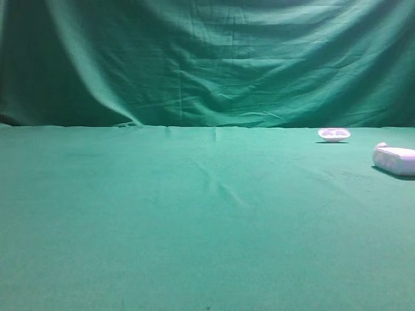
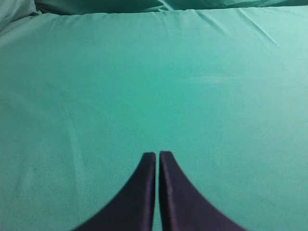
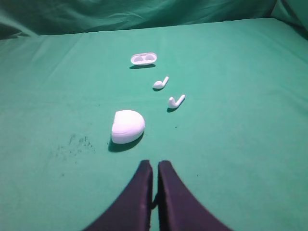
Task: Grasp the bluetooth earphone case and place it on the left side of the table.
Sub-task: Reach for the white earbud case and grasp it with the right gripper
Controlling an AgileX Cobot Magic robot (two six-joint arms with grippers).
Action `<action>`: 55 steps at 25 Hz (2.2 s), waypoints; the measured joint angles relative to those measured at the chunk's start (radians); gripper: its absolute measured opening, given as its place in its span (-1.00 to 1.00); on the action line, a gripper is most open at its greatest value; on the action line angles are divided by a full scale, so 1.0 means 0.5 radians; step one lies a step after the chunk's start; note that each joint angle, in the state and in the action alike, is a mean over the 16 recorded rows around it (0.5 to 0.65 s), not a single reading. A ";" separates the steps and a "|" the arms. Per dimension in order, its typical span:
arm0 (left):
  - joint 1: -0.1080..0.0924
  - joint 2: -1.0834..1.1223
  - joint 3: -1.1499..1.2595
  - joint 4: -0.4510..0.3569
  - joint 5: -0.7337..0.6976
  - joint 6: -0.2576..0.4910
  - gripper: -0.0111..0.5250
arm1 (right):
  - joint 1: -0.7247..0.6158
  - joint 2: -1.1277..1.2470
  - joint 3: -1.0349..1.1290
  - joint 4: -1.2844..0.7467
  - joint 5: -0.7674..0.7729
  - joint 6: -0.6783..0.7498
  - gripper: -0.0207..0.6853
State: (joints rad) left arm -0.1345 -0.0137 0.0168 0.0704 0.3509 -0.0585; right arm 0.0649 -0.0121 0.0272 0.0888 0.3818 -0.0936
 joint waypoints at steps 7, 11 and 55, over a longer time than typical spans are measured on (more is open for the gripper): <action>0.000 0.000 0.000 0.000 0.000 0.000 -0.96 | 0.000 0.000 0.000 0.000 0.000 0.000 -0.94; 0.000 0.000 0.000 0.000 0.000 0.000 -0.96 | 0.000 0.000 0.000 0.000 0.000 0.000 -0.94; 0.000 0.000 0.000 0.000 0.000 0.000 -0.96 | 0.000 1.713 -1.179 0.332 0.480 -0.252 -0.94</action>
State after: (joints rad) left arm -0.1345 -0.0137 0.0168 0.0704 0.3509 -0.0585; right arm 0.0649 0.8444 -0.5625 0.2549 0.6217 -0.2195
